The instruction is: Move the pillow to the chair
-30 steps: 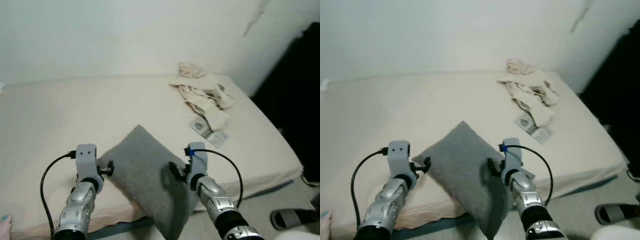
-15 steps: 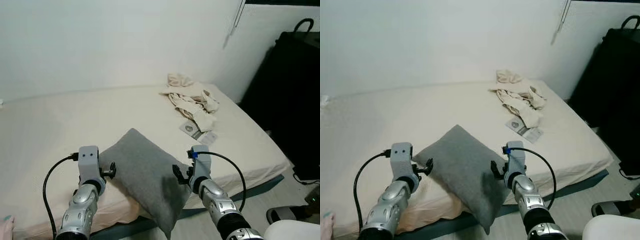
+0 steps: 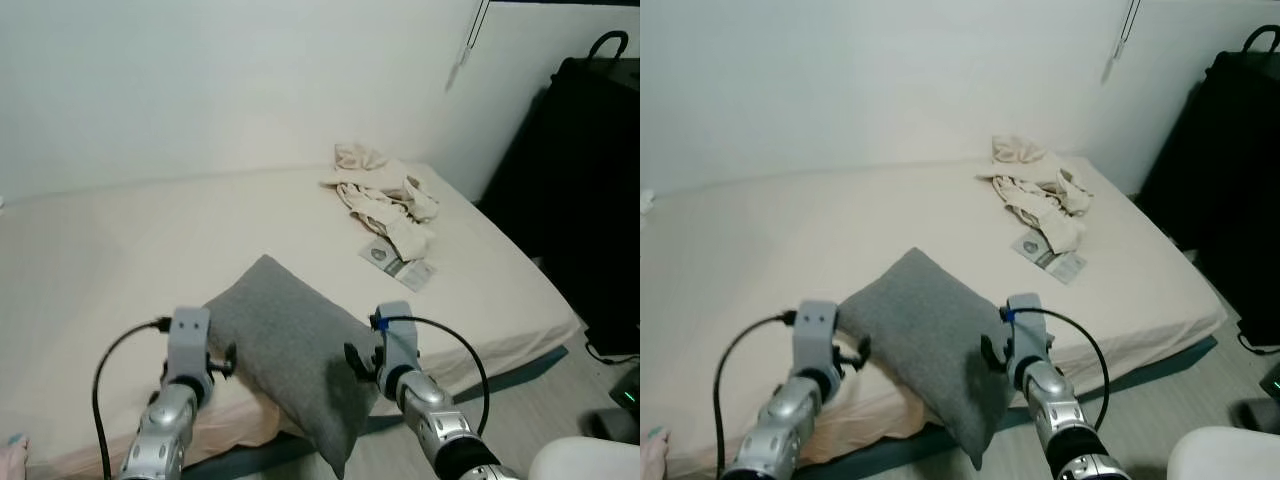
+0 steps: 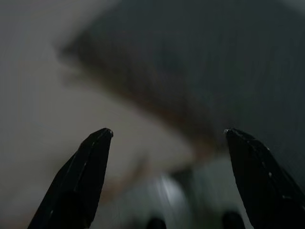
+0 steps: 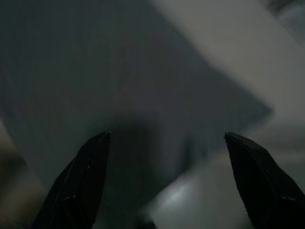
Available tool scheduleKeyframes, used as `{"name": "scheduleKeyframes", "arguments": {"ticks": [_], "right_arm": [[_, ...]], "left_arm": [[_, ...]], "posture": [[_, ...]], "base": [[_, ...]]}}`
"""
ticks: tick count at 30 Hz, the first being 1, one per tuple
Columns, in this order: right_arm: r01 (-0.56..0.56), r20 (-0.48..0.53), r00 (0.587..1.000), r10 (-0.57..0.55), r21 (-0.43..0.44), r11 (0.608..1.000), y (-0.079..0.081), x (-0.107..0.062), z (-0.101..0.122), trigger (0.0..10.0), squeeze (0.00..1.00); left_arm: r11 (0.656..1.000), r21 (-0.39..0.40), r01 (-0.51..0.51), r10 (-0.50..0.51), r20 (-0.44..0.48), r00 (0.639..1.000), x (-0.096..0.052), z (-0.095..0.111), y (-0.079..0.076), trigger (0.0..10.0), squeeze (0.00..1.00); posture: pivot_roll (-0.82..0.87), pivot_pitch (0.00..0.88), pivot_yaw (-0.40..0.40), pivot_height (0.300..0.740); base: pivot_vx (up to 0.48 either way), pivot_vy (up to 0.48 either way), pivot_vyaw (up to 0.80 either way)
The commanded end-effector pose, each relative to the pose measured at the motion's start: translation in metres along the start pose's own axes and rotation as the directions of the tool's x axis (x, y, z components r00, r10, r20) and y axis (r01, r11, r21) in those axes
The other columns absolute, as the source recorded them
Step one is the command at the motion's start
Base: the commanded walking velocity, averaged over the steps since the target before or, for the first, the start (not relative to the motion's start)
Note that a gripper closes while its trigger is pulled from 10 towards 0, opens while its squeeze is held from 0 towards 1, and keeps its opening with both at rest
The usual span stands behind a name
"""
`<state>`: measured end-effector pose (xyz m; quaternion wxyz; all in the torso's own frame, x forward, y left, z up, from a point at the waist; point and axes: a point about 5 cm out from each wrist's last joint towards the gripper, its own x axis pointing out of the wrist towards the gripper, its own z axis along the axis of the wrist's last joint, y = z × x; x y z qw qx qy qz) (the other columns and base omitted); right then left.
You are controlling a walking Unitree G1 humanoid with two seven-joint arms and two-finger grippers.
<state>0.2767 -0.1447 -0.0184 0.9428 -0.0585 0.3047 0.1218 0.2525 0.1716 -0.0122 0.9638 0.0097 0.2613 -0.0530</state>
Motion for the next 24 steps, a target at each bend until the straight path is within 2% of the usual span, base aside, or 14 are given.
{"name": "scheduleKeyframes", "arguments": {"ticks": [1, 3, 5, 10, 12, 15, 20, 24], "right_arm": [[-0.024, -0.118, 0.993, 0.020, -0.029, 0.999, 0.008, -0.005, -0.029, 10.0, 0.00], [-0.045, -0.191, 0.981, 0.040, -0.024, 0.999, 0.014, -0.008, -0.046, 10.0, 0.00], [-0.058, -0.226, 0.973, 0.050, -0.028, 0.998, 0.018, -0.010, -0.054, 10.0, 0.00], [-0.043, -0.297, 0.954, 0.038, -0.010, 0.999, 0.018, -0.016, -0.071, 10.0, 0.00], [-0.050, -0.315, 0.948, 0.047, -0.001, 0.999, 0.018, -0.018, -0.076, 10.0, 0.00], [-0.084, -0.372, 0.925, 0.071, -0.020, 0.996, 0.028, -0.025, -0.093, 10.0, 0.00], [-0.079, -0.396, 0.917, 0.056, -0.043, 0.996, 0.035, -0.032, -0.107, 10.0, 0.00], [-0.058, -0.448, 0.893, 0.041, -0.026, 0.998, 0.035, -0.041, -0.123, 10.0, 0.00]], "left_arm": [[0.996, 0.044, 0.072, -0.068, -0.099, 0.993, -0.003, -0.024, -0.008, 10.0, 0.00], [0.992, 0.063, 0.110, -0.100, -0.144, 0.985, -0.005, -0.035, -0.015, 10.0, 0.00], [0.992, 0.065, 0.108, -0.096, -0.166, 0.981, -0.007, -0.041, -0.017, 10.0, 0.00], [0.999, -0.004, 0.041, -0.041, -0.236, 0.971, -0.011, -0.059, -0.010, 10.0, 0.00], [1.000, 0.002, 0.028, -0.027, -0.264, 0.964, -0.013, -0.065, -0.009, 10.0, 0.00], [0.999, 0.038, 0.026, -0.011, -0.361, 0.932, -0.023, -0.088, -0.007, 10.0, 0.00], [0.998, 0.062, -0.015, 0.036, -0.362, 0.931, -0.029, -0.095, 0.005, 10.0, 0.00], [0.993, 0.116, -0.023, 0.068, -0.396, 0.916, -0.041, -0.111, 0.006, 10.0, 0.00]], "posture": [[-0.01, 0.016, -0.089, 0.740], [-0.01, 0.000, -0.078, 0.740], [0.00, 0.000, -0.065, 0.740], [0.02, 0.000, -0.059, 0.740], [0.03, 0.000, -0.064, 0.740], [0.06, 0.000, -0.095, 0.740], [0.07, 0.000, -0.086, 0.740], [0.05, 0.000, -0.061, 0.740]], "base": [[0.000, 0.000, 0.00], [0.000, 0.000, 0.00], [0.000, 0.000, 0.00], [0.000, 0.000, 0.00], [0.000, 0.000, 0.00], [0.000, 0.000, 0.00], [0.000, 0.000, 0.00], [0.000, 0.000, 0.00]]}}
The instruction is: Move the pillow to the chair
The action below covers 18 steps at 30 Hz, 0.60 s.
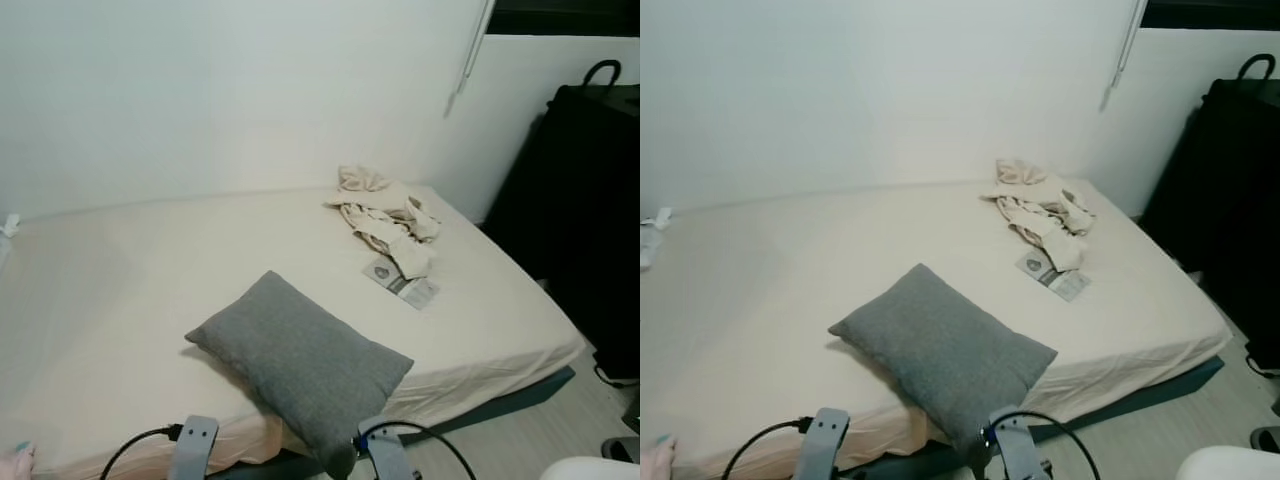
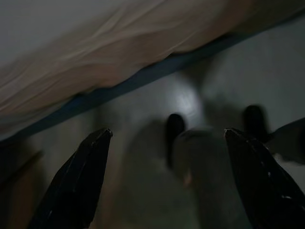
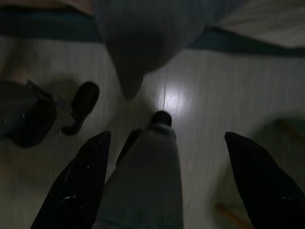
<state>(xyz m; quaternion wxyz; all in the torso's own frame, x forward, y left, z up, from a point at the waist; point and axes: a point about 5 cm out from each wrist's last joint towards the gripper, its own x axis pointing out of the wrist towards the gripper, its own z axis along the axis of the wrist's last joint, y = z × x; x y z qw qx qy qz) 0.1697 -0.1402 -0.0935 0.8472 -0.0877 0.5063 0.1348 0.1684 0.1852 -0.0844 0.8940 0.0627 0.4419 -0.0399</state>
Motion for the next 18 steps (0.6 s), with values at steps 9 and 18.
{"name": "scheduleKeyframes", "arguments": {"ticks": [9, 18], "right_arm": [[0.003, -0.025, 1.000, -0.004, -0.035, 0.999, -0.009, -0.003, -0.016, 10.0, 0.00], [0.005, 0.026, 1.000, -0.005, -0.008, 1.000, -0.004, -0.003, -0.013, 10.0, 0.00]], "left_arm": [[0.998, 0.061, -0.018, 0.020, -0.034, 0.999, 0.001, -0.008, -0.009, 10.0, 0.00], [0.999, 0.034, 0.003, -0.003, 0.006, 1.000, 0.003, -0.001, -0.018, 10.0, 0.00]], "posture": [[0.06, 0.000, -0.079, 0.740], [0.03, 0.000, -0.072, 0.740]], "base": [[0.000, 0.000, 0.00], [0.000, 0.000, 0.00]]}}
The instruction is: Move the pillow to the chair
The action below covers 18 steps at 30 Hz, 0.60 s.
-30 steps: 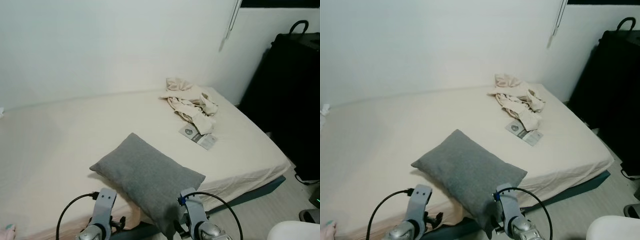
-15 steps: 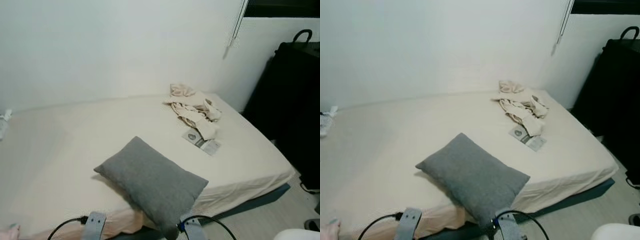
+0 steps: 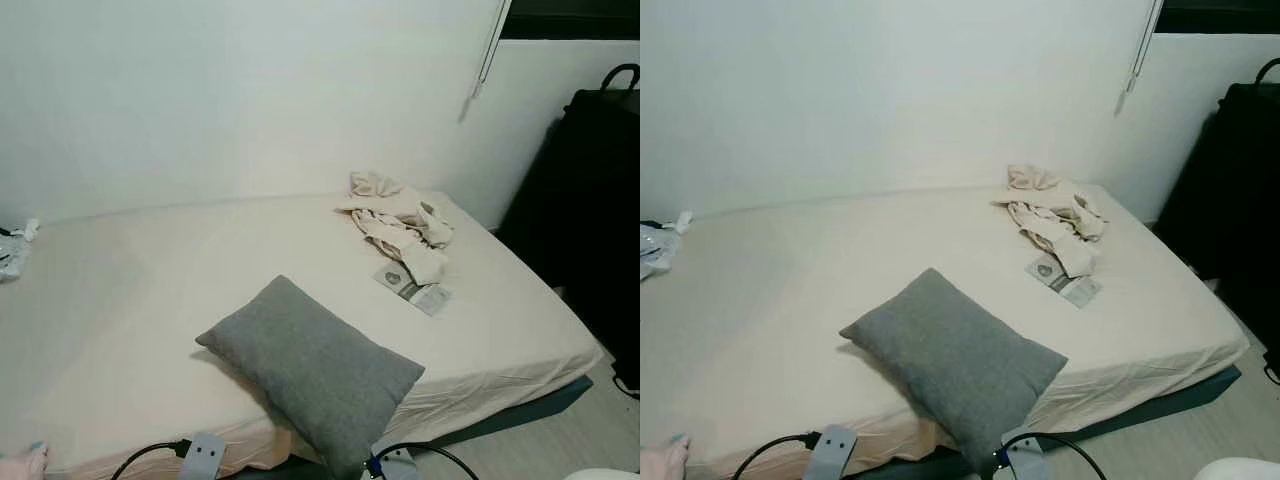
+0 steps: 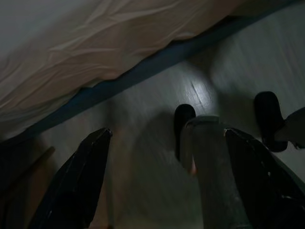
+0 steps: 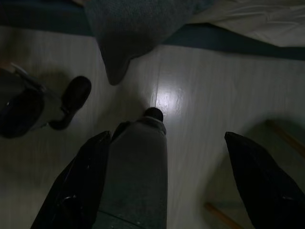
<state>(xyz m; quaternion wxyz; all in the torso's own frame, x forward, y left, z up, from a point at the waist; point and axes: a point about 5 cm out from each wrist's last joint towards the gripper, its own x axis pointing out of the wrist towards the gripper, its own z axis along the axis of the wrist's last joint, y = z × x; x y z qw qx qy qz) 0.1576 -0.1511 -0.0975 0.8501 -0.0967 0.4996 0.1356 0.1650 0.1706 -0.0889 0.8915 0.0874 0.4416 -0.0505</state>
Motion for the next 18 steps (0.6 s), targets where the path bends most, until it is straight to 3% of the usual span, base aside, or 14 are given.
{"name": "scheduleKeyframes", "arguments": {"ticks": [1, 3, 4, 5, 6, 8, 9, 11, 12, 14, 15, 18], "right_arm": [[-0.004, 0.035, 0.999, 0.003, 0.013, 1.000, 0.003, 0.000, 0.004, 10.0, 0.00], [0.024, 0.192, 0.981, -0.041, 0.092, 0.995, -0.008, -0.001, 0.030, 10.0, 0.00], [0.013, 0.296, 0.954, -0.051, 0.130, 0.991, -0.016, -0.003, 0.052, 10.0, 0.00], [0.013, 0.296, 0.954, -0.051, 0.130, 0.991, -0.016, -0.003, 0.052, 10.0, 0.00], [-0.010, 0.431, 0.901, -0.046, 0.127, 0.992, -0.022, -0.008, 0.085, 10.0, 0.00], [-0.015, 0.517, 0.854, -0.055, 0.130, 0.991, -0.026, -0.014, 0.108, 10.0, 0.00], [-0.015, 0.517, 0.854, -0.055, 0.130, 0.991, -0.026, -0.014, 0.108, 10.0, 0.00], [0.006, 0.569, 0.815, -0.103, 0.171, 0.985, -0.035, -0.020, 0.128, 10.0, 0.00], [0.055, 0.572, 0.808, -0.144, 0.171, 0.984, -0.042, -0.022, 0.140, 10.0, 0.00], [0.076, 0.562, 0.812, -0.155, 0.162, 0.984, -0.044, -0.021, 0.143, 10.0, 0.00], [0.171, 0.521, 0.833, -0.185, 0.075, 0.982, -0.046, -0.019, 0.141, 10.0, 0.00], [0.122, 0.571, 0.805, -0.164, 0.112, 0.986, -0.043, -0.024, 0.158, 10.0, 0.00]], "left_arm": [[0.999, -0.034, -0.002, 0.003, 0.028, 1.000, 0.001, 0.006, -0.001, 10.0, 0.00], [0.996, -0.083, -0.021, 0.038, 0.207, 0.978, 0.002, 0.040, 0.008, 10.0, 0.00], [0.992, -0.119, -0.038, 0.072, 0.298, 0.952, 0.001, 0.061, 0.015, 10.0, 0.00], [0.992, -0.119, -0.038, 0.072, 0.298, 0.952, 0.001, 0.061, 0.015, 10.0, 0.00], [0.978, -0.204, -0.038, 0.123, 0.421, 0.899, -0.005, 0.090, 0.028, 10.0, 0.00], [0.974, -0.224, -0.027, 0.135, 0.481, 0.866, -0.011, 0.105, 0.035, 10.0, 0.00], [0.974, -0.224, -0.027, 0.135, 0.481, 0.866, -0.011, 0.105, 0.035, 10.0, 0.00], [0.979, -0.197, -0.053, 0.151, 0.523, 0.839, -0.015, 0.119, 0.038, 10.0, 0.00], [0.971, -0.220, -0.096, 0.204, 0.546, 0.812, -0.017, 0.135, 0.042, 10.0, 0.00], [0.963, -0.250, -0.104, 0.229, 0.545, 0.807, -0.016, 0.141, 0.043, 10.0, 0.00], [0.930, -0.355, -0.093, 0.286, 0.541, 0.791, -0.018, 0.151, 0.044, 10.0, 0.00], [0.947, -0.316, -0.050, 0.240, 0.599, 0.764, -0.024, 0.171, 0.042, 10.0, 0.00]], "posture": [[0.03, 0.000, -0.075, 0.740], [0.05, 0.000, -0.115, 0.740], [0.08, 0.043, -0.129, 0.740], [0.08, 0.043, -0.129, 0.740], [0.04, 0.030, -0.111, 0.740], [0.02, 0.026, -0.099, 0.740], [0.02, 0.026, -0.099, 0.740], [0.02, 0.058, -0.073, 0.740], [0.01, 0.038, -0.049, 0.740], [0.00, 0.048, -0.046, 0.740], [0.00, 0.050, -0.068, 0.740], [0.00, 0.075, -0.050, 0.740]], "base": [[0.000, 0.000, 0.00], [0.000, 0.000, 0.00], [0.000, 0.000, 0.00], [0.000, 0.000, 0.00], [0.000, 0.000, 0.00], [0.000, 0.000, 0.00], [0.000, 0.000, 0.00], [0.000, 0.000, 0.00], [0.000, 0.000, 0.00], [0.000, 0.000, 0.00], [0.000, 0.000, 0.00], [0.000, 0.000, 0.00]]}}
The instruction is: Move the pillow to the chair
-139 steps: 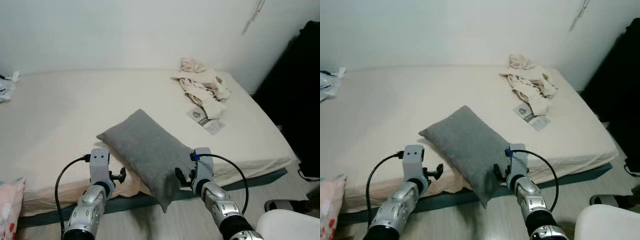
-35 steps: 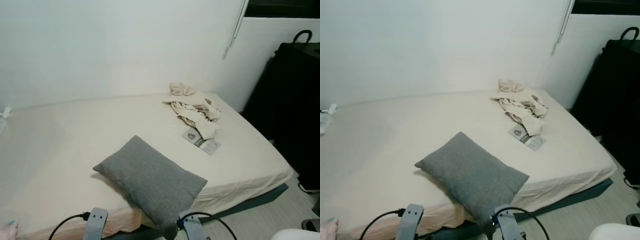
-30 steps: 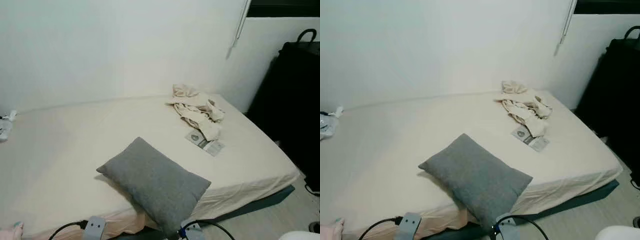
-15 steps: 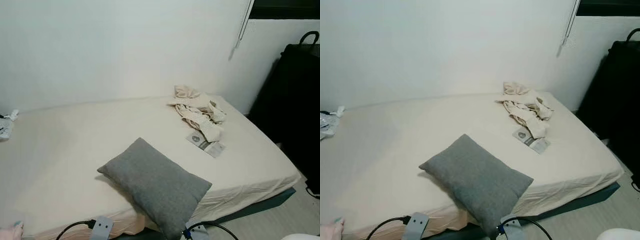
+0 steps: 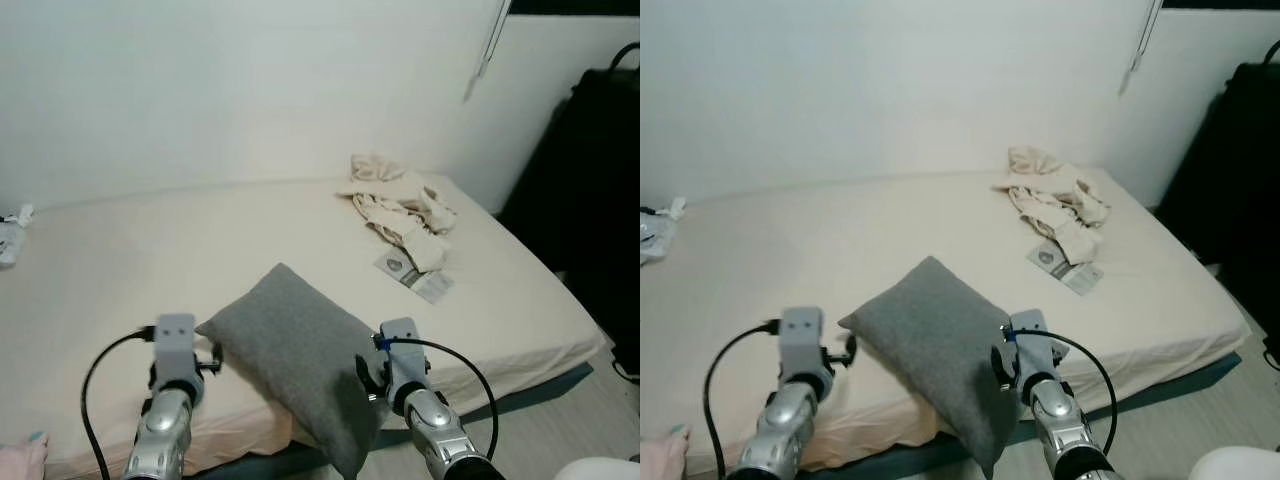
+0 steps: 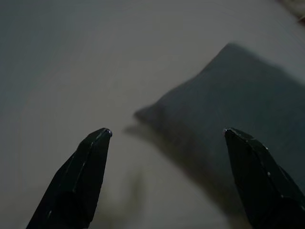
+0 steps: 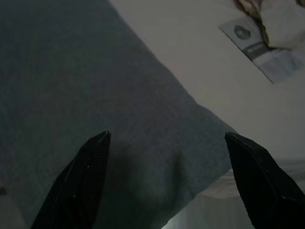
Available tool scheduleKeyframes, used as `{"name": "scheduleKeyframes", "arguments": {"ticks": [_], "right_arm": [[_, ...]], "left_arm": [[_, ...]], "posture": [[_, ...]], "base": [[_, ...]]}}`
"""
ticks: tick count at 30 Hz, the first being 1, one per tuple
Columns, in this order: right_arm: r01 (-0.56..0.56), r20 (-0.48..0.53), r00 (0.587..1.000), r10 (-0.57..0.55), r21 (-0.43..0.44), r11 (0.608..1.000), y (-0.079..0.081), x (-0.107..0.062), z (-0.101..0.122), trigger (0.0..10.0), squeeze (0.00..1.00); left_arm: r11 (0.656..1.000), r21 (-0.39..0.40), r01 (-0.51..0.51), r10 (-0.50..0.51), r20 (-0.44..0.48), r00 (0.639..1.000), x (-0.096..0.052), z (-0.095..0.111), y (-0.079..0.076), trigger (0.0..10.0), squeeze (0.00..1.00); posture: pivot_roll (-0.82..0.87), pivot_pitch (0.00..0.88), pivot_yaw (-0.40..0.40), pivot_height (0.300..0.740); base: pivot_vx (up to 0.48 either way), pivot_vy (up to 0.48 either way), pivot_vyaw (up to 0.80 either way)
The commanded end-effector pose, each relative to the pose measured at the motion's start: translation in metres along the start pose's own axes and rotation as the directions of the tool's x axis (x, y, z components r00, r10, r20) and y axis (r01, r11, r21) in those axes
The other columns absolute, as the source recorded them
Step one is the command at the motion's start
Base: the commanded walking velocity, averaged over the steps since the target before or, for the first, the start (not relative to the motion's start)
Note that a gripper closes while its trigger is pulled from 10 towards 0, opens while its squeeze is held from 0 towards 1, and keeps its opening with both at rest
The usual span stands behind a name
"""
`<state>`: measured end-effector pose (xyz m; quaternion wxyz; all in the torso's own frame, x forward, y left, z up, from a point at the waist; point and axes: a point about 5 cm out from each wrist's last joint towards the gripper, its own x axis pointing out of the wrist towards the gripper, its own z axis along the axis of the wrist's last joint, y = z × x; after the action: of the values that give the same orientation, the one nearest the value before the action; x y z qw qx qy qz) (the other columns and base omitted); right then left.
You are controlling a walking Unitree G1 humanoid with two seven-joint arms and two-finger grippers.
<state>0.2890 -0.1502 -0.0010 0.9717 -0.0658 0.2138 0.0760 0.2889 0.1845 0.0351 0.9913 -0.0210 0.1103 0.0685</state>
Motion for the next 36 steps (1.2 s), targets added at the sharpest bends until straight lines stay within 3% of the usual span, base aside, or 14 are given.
{"name": "scheduleKeyframes", "arguments": {"ticks": [1, 2, 3, 4, 6, 8, 15, 22, 32, 36], "right_arm": [[-0.024, 0.043, 0.999, 0.021, 0.068, 0.997, 0.004, 0.003, 0.010, 10.0, 0.00], [-0.033, 0.083, 0.996, 0.027, 0.073, 0.997, 0.003, 0.004, 0.019, 10.0, 0.00], [-0.033, 0.083, 0.996, 0.027, 0.073, 0.997, 0.003, 0.004, 0.019, 10.0, 0.00], [-0.019, 0.124, 0.992, 0.006, 0.098, 0.995, -0.003, 0.005, 0.028, 10.0, 0.00], [-0.005, 0.134, 0.991, -0.012, 0.124, 0.992, -0.006, 0.005, 0.031, 10.0, 0.00], [0.008, 0.162, 0.986, -0.034, 0.156, 0.988, -0.010, 0.006, 0.038, 10.0, 0.00], [-0.033, 0.195, 0.981, 0.008, 0.128, 0.991, -0.009, 0.005, 0.044, 10.0, 0.00], [-0.046, 0.213, 0.977, 0.017, 0.134, 0.990, -0.013, 0.004, 0.050, 10.0, 0.00], [-0.054, 0.236, 0.971, 0.021, 0.131, 0.990, -0.013, 0.004, 0.056, 10.0, 0.00], [-0.076, 0.253, 0.967, 0.039, 0.139, 0.987, -0.010, 0.004, 0.061, 10.0, 0.00]], "left_arm": [[0.999, -0.010, 0.043, -0.043, -0.003, 0.999, 0.001, 0.003, -0.010, 10.0, 0.00], [0.997, 0.046, 0.070, -0.069, -0.008, 0.998, 0.001, 0.003, -0.013, 10.0, 0.00], [0.997, 0.046, 0.070, -0.069, -0.008, 0.998, 0.001, 0.003, -0.013, 10.0, 0.00], [0.987, 0.106, 0.123, -0.121, -0.027, 0.992, -0.002, 0.000, -0.018, 10.0, 0.00], [0.982, 0.117, 0.151, -0.148, -0.032, 0.988, -0.003, -0.001, -0.021, 10.0, 0.00], [0.980, 0.038, 0.196, -0.195, -0.041, 0.980, -0.005, -0.001, -0.024, 10.0, 0.00], [0.973, -0.053, 0.226, -0.228, -0.034, 0.973, -0.005, 0.007, -0.026, 10.0, 0.00], [0.989, -0.079, 0.125, -0.127, -0.015, 0.992, -0.002, 0.017, -0.005, 10.0, 0.00], [0.988, -0.094, 0.119, -0.121, -0.017, 0.992, -0.001, 0.022, -0.003, 10.0, 0.00], [0.991, -0.057, 0.117, -0.117, -0.002, 0.993, -0.003, 0.026, -0.007, 10.0, 0.00]], "posture": [[-0.01, 0.099, -0.030, 0.740], [-0.01, 0.069, -0.024, 0.740], [-0.01, 0.069, -0.024, 0.740], [-0.01, 0.091, -0.032, 0.740], [-0.01, 0.091, -0.032, 0.740], [-0.01, 0.085, -0.032, 0.740], [0.00, 0.095, -0.054, 0.720], [0.00, 0.118, -0.061, 0.690], [-0.01, 0.126, -0.064, 0.660], [0.01, 0.126, -0.053, 0.655]], "base": [[0.000, 0.000, 0.00], [0.000, 0.000, 0.00], [0.000, 0.000, 0.00], [0.000, 0.000, 0.00], [0.000, 0.000, 0.00], [0.000, 0.000, 0.00], [0.000, 0.000, 0.00], [0.000, 0.000, 0.00], [0.000, 0.000, 0.00], [0.000, 0.000, 0.00]]}}
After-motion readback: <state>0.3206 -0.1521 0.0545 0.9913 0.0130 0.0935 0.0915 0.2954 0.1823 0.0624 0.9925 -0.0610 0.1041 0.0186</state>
